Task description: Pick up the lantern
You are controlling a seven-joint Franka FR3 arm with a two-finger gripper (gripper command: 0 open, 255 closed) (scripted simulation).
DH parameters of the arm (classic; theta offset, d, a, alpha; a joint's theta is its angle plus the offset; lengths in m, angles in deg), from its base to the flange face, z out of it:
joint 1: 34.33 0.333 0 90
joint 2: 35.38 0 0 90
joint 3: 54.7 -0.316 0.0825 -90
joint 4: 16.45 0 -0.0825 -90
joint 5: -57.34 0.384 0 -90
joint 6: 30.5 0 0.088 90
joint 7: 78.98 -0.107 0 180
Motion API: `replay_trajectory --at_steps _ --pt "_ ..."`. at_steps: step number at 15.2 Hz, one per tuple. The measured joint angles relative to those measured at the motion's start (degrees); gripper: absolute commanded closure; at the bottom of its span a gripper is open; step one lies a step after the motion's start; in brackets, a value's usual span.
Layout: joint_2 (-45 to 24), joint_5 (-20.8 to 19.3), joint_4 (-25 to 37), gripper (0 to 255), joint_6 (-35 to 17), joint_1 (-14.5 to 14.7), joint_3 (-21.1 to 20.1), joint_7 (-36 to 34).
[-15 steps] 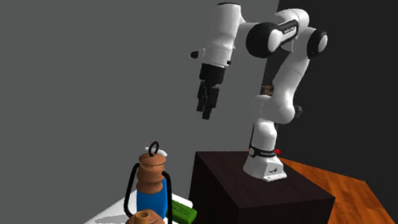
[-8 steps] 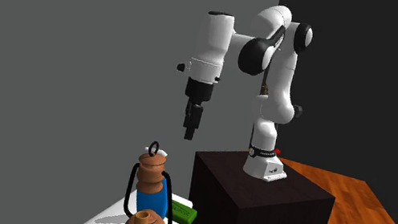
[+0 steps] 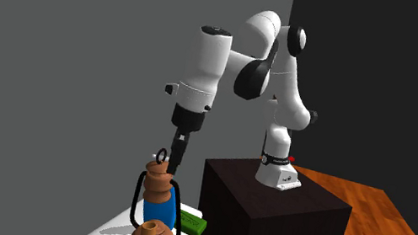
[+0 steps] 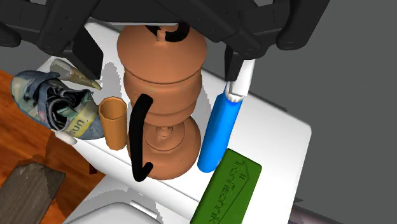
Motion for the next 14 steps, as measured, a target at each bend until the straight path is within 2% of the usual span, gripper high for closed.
replay_trajectory --at_steps 8,9,14 --pt "-4.3 -3.8 -0.2 0 -3.3 1.3 1.5 -3.2" --pt "-4.5 -3.9 -0.2 255 -3.4 1.4 1.6 -3.3" --pt "-4.6 -4.0 0.0 255 -3.5 1.5 1.6 -3.5"
